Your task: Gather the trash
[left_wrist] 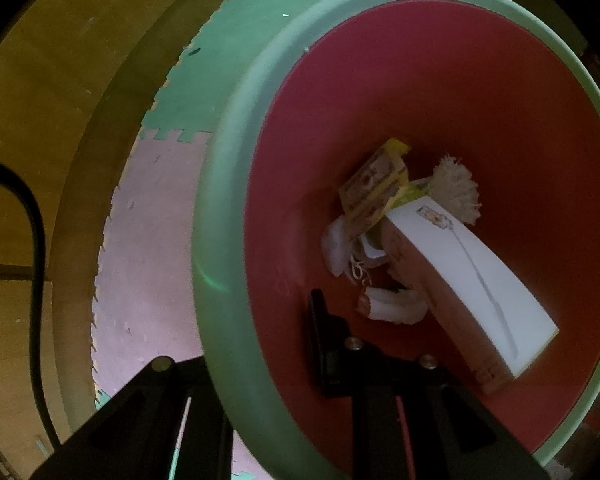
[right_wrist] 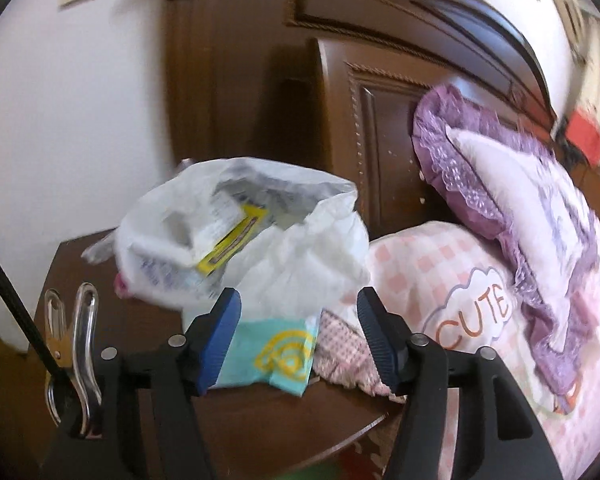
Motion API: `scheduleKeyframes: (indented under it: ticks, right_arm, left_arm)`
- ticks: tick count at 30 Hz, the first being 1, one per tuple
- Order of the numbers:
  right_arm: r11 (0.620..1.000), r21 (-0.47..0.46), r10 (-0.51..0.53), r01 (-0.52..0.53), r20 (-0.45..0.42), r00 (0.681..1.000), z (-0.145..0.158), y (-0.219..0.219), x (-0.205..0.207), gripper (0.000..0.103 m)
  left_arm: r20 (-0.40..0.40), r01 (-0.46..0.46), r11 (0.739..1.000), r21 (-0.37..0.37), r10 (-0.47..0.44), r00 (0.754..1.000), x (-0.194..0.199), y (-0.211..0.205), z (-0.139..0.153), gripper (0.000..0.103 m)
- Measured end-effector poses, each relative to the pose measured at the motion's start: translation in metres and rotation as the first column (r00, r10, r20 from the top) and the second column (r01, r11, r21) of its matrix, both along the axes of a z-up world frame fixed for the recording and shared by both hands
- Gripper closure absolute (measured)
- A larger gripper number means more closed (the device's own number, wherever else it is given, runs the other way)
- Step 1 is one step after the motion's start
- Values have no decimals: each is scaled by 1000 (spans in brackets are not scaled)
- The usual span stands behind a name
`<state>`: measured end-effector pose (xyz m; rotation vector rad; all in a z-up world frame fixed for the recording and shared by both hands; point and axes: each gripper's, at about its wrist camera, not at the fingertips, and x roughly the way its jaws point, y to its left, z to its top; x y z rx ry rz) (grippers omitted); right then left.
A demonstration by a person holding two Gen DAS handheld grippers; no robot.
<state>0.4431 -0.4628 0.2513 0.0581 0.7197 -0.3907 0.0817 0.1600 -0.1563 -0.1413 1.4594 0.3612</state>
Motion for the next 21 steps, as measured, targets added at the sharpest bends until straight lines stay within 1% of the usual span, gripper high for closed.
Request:
scheduleKeyframes:
  ticks: [3,5,11,14,16,17,18,19,21]
  right_arm:
    - [999,-31,-32,31,-28,999,-6,-2,18,41]
    - [999,-24,-38,37,-38,999,-9,-3,25,41]
    - [996,67,-49,51,-31,998,-15,-8,40,41]
    - [993,103,-63,64,-11,998,-14,-8,38,41]
    - [989,136,-50,49,4,999,-12,-7,35,41]
    - [990,138,-42,41,1,999,-12,-6,35,41]
    - [991,132,-34,34,-7,999,-12,-5,38,37]
    - [992,123,-29,30,-14,999,-12,-5,40,29]
    - [994,103,-33,34,-17,999,-14,-3,44,27]
  left_arm:
    - [0,-2,1000,1,2,1000,0,0,0,86]
    - [-1,1,1000,2,-1,1000,-1,0,0,86]
    - [-2,2,1000,4,-2,1000,-1,-1,0,86]
    - [-1,1,1000,4,-1,1000,-1,-1,0,86]
    - [0,-3,1000,2,3,1000,-1,0,0,86]
    - [0,-2,1000,2,2,1000,0,0,1,86]
    - [-2,2,1000,4,-2,1000,0,0,1,86]
    - [-2,4,1000,5,-4,1000,0,-1,1,86]
    - [-2,2,1000,5,-2,1000,0,-1,1,86]
